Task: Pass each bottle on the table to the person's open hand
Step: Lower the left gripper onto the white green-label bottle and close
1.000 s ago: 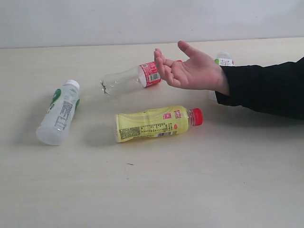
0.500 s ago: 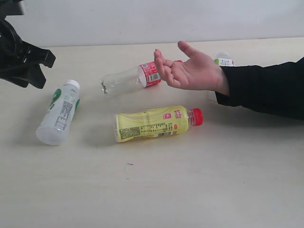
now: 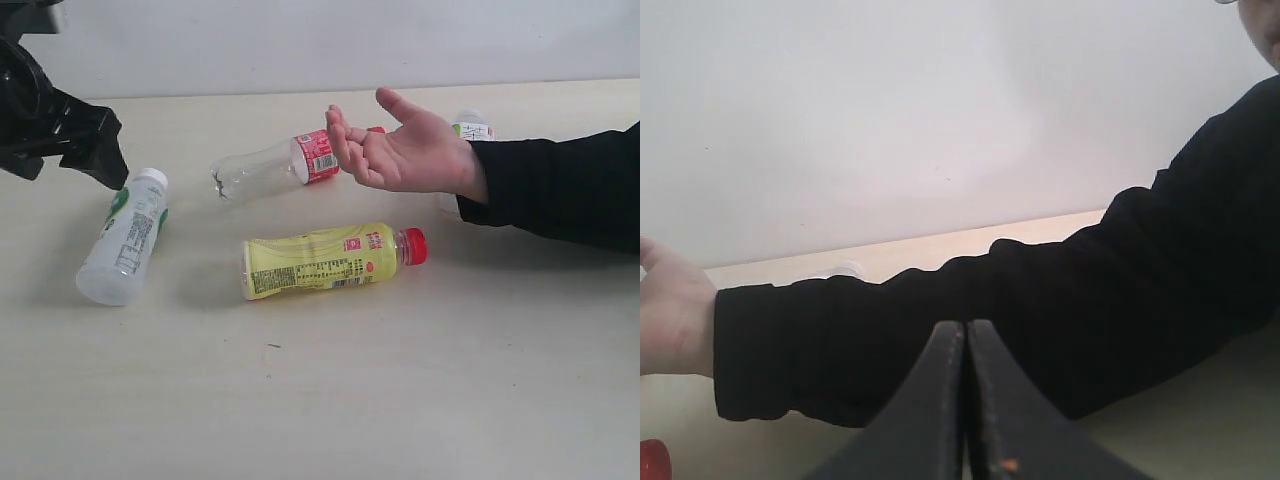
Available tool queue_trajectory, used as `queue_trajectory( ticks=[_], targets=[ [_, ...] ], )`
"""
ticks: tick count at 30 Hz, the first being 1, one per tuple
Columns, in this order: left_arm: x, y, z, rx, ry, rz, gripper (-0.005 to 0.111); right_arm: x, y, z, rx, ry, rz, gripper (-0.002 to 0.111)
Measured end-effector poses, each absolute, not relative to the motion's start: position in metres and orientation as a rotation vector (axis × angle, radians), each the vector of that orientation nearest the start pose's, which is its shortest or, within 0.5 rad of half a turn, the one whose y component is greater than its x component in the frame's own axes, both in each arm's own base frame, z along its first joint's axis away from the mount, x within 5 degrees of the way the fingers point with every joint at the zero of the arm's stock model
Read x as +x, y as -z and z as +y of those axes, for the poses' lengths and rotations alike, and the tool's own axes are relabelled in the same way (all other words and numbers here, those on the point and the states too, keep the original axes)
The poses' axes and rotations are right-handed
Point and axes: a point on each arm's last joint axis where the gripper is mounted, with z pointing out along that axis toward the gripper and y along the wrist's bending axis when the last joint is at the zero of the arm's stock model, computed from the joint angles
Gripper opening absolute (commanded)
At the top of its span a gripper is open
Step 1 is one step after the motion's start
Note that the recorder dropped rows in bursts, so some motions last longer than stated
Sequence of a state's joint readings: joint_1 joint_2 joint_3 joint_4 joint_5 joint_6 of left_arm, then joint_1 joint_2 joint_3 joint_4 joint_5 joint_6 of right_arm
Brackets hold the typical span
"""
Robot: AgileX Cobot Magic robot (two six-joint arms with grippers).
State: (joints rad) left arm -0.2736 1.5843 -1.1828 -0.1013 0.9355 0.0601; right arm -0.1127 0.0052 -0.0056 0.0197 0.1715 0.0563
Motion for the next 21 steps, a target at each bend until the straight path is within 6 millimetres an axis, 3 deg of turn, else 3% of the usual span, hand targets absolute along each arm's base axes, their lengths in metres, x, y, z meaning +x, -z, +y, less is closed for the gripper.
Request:
queue_trajectory(
  ticks=[21],
  targets=[
    [0.347,-0.161,-0.104,0.384,0.145,2.909,0.084,0.056,-0.199,-0.006,0.153,0.025,1.648,0.000]
  ],
)
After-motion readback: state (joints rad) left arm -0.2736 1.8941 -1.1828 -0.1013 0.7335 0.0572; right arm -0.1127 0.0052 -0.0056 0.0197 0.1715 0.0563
